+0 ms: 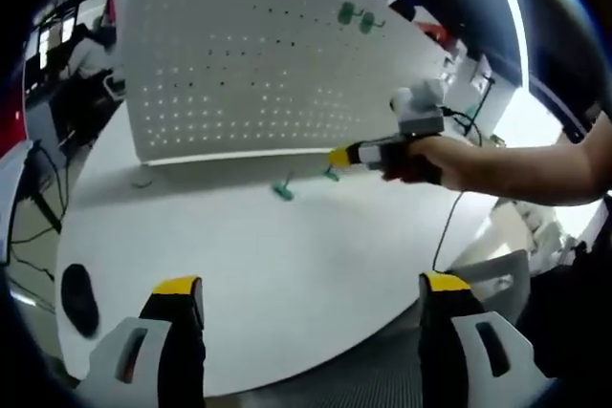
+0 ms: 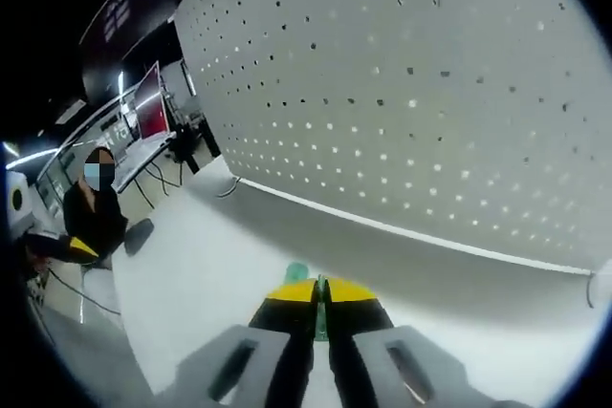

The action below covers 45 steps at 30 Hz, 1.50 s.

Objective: Insert the hook assembly into the mounting plate slot until the hook locks in place.

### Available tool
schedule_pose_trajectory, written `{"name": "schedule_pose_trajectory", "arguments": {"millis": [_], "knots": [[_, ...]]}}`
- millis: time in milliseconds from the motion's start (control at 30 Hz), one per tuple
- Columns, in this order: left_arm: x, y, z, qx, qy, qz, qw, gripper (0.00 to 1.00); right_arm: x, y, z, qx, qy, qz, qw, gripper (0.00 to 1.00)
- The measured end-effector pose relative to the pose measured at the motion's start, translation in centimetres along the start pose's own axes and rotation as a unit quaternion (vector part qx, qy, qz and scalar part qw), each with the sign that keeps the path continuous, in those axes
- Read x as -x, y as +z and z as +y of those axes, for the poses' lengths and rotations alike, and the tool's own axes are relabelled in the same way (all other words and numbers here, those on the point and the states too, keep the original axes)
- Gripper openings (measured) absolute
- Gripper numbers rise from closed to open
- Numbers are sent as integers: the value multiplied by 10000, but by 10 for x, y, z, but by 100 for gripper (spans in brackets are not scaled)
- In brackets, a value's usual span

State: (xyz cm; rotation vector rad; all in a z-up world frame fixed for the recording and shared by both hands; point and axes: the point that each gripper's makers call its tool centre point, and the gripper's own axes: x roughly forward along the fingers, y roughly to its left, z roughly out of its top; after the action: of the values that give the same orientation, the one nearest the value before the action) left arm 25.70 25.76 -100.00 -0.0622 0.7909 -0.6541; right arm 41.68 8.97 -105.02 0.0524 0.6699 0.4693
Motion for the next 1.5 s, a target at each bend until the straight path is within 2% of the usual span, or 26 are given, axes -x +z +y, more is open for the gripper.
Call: {"name": "schedule_pose_trajectory", "arguments": {"millis": [367, 633, 767, 967, 1167, 1500], "knots": [[7, 18, -11, -82, -70, -309, 9995, 98, 38, 38, 18, 21, 26, -604, 9982, 0], [11, 31, -29, -155, -196, -482, 9985, 98, 69, 40, 30, -79, 22, -895, 9960, 0], [12, 40, -37, -218, -269, -579, 9977, 98, 87, 41, 34, 35, -66, -1072, 9942, 0], [8, 50, -49, -242, -389, -720, 9964, 100, 115, 35, 44, -201, -58, -1340, 9908, 0], [4, 61, -61, -101, -577, -861, 9946, 97, 143, 37, 60, -338, 16, -1681, 9852, 0], [-2, 77, -81, 253, -911, -1025, 9902, 90, 173, 64, 104, -470, 417, -2306, 9710, 0]]}}
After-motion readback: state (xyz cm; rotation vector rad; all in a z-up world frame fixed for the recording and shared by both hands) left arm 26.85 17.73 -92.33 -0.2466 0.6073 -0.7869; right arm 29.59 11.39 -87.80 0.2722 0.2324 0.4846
